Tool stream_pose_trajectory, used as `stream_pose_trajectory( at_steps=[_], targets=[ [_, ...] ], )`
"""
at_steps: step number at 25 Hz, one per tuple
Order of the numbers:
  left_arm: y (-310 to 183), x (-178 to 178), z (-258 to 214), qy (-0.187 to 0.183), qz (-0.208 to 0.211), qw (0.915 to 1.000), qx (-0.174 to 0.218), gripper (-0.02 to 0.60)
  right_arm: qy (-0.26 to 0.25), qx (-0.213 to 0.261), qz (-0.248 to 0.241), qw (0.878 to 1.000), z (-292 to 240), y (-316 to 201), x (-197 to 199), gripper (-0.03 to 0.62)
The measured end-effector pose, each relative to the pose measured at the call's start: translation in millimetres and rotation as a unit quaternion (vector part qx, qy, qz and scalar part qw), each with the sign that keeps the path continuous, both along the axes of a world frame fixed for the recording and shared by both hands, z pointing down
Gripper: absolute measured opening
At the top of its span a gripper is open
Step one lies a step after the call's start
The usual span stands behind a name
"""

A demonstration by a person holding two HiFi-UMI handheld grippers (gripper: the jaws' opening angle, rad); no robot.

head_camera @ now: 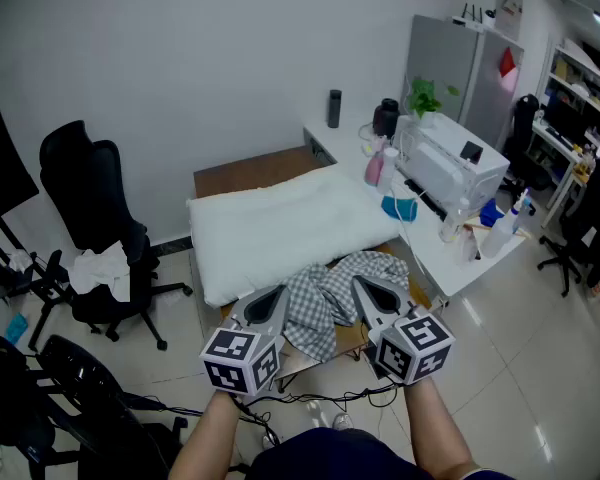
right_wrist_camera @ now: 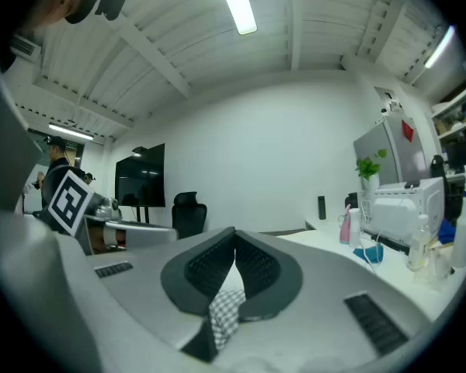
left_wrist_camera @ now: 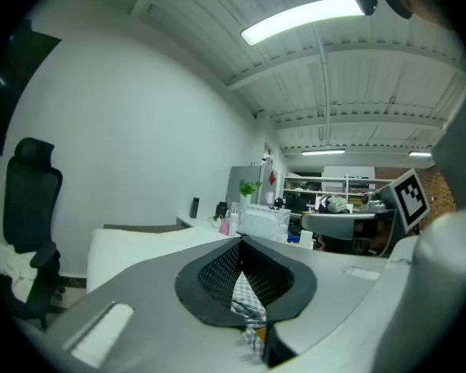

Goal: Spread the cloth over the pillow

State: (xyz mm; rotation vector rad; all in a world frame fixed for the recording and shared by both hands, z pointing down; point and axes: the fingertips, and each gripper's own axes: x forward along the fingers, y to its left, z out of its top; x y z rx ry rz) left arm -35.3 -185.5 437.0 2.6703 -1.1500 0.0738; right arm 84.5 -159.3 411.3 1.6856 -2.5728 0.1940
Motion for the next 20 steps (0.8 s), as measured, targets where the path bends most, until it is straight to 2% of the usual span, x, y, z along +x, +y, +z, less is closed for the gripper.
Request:
stream_pose_trajectory(
  at_steps=[5,10,14,16,20],
  targets=[
    [-18,16,58,-0.041,-0.007,0.9991,-0.007,0.009,-0.002,-0.004,0.009,1.0,11,-1,10,0.014],
    [-7,38,145,-0.075,-0.001,0.9934,-0.087,0.014,0.0,-0.024,0.024,0.999,28,5,24,0.014],
    [4,57,198,-0.132,0.01,0.9853,-0.109,0.099,0.002,-0.032,0.038,0.999,35,8,36,0.014],
    [6,66,220,-0.159,0.014,0.9809,-0.111,0.122,0.003,-0.036,0.038,0.999,37,10,40,0.014],
    [14,82,255,-0.172,0.028,0.9729,-0.152,0.19,0.011,-0.045,0.039,0.998,40,19,50,0.014]
  ],
)
